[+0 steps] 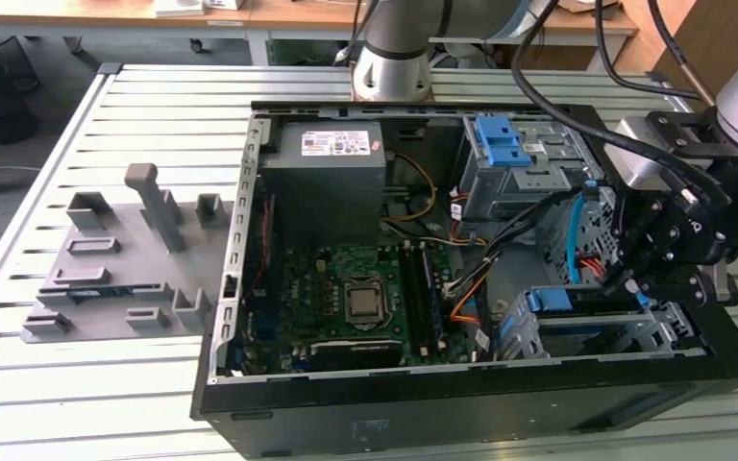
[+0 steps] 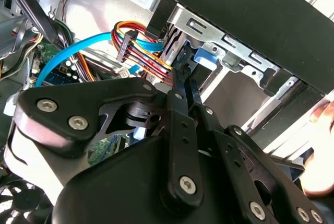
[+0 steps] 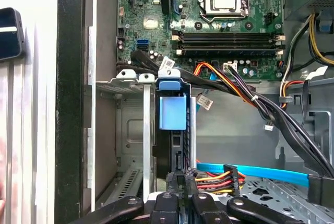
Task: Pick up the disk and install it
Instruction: 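Insert the first disk wire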
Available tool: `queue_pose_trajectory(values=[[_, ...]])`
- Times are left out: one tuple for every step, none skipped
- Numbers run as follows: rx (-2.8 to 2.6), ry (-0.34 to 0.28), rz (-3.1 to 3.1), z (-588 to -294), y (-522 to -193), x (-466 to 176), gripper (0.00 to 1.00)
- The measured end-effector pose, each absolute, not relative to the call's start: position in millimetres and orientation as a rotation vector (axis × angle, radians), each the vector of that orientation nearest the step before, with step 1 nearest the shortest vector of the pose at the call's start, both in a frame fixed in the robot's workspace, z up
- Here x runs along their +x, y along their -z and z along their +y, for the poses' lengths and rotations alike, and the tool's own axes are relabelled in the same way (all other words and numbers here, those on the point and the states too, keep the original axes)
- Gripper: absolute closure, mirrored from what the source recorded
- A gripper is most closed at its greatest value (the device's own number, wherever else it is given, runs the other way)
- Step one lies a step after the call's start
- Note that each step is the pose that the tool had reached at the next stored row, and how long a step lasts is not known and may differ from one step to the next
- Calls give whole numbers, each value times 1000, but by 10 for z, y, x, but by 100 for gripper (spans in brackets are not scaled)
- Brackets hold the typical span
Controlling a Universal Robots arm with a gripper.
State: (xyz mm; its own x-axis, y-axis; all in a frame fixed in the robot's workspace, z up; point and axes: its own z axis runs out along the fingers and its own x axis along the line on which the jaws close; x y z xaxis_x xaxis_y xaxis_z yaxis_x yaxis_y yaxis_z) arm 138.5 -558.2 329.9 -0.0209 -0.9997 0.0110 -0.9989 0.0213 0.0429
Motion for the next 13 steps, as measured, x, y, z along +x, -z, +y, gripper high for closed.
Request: queue_pose_trajectory(values=[[2171, 36, -2218, -5582, -3299, 1385, 84], [2171, 36, -2218, -5582, -3299, 1385, 84], [2171, 35, -2217, -5583, -3299, 1384, 82], [2171, 35, -2218, -5583, -3298, 1384, 82], [2171, 36, -2218, -5583, -3298, 1384, 82], [2171, 36, -2218, -5583, -3298, 1384, 76], [2171, 36, -2218, -5583, -3297, 1384, 76], [2171, 36, -2218, -5584, -3300, 1384, 76], [2171, 36, -2218, -5584, -3309, 1384, 76], [2171, 35, -2218, -5584, -3329, 1384, 76], [2171, 36, -2218, -5584, -3351, 1384, 76], [2171, 35, -2218, -5584, -3375, 1384, 76], [2171, 36, -2218, -5583, -3394, 1384, 76]])
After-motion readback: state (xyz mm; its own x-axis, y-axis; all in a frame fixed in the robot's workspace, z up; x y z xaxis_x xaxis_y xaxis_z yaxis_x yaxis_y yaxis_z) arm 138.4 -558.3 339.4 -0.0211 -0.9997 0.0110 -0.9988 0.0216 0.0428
